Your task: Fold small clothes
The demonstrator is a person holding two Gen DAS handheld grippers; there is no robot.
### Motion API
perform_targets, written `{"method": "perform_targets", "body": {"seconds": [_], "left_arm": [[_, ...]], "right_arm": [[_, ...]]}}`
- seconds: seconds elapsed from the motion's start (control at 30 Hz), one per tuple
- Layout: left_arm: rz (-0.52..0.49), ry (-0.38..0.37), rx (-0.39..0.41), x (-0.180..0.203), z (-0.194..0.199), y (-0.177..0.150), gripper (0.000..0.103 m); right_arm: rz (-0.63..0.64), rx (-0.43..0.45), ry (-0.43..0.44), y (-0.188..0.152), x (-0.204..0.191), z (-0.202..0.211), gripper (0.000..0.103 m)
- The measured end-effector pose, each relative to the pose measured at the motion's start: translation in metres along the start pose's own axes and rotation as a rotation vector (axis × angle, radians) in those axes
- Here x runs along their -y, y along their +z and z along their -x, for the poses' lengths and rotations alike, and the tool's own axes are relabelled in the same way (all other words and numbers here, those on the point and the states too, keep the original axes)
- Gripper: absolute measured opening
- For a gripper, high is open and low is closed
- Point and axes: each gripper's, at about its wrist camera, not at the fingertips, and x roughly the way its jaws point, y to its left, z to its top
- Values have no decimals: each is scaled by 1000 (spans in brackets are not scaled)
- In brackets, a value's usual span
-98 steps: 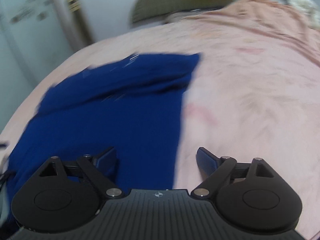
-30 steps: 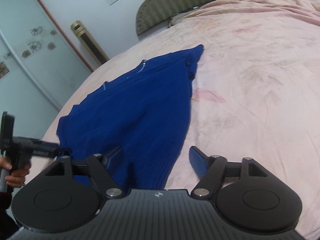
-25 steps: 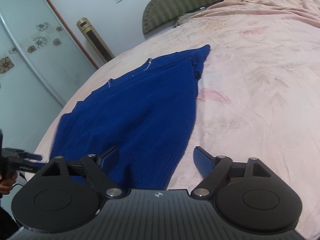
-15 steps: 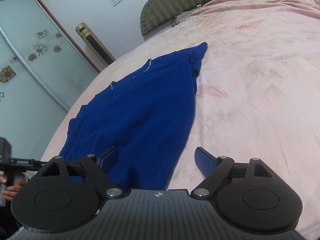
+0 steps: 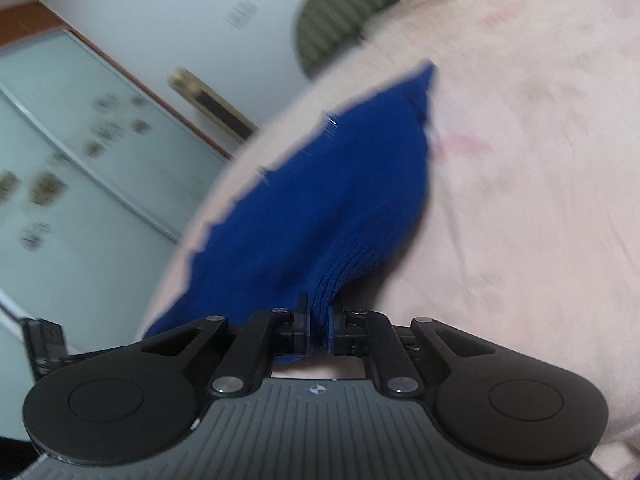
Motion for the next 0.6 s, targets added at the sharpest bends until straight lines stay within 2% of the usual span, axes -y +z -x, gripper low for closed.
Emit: {"method": "perform_targets", "body": {"seconds": [0.1, 0.17, 0.23, 0.3, 0.37, 0.47, 0.53, 0.6], "left_arm": [[-7, -50, 100, 6, 48, 11, 5], [2, -89, 138, 9, 73, 12, 5], [8, -134, 161, 11, 95, 9, 5], [-4, -145, 161, 17, 106, 4, 5], [-6, -138, 128, 18, 102, -2, 5], [16, -120, 49, 12, 78, -8, 5], [68, -105, -14, 2, 53, -5, 5], [111, -103, -40, -7, 32, 1, 5]], "right_arm": [[96, 58, 73, 10, -30, 31, 11], [167, 102, 121, 14, -52, 56, 11], [220, 138, 142, 16, -70, 80, 11], [277, 160, 163, 15, -87, 102, 11], [328, 160, 178, 11, -99, 119, 11], [392, 101, 145, 4, -109, 123, 12], [378, 69, 134, 4, -105, 117, 12], [317, 63, 120, 6, -97, 106, 12]]}}
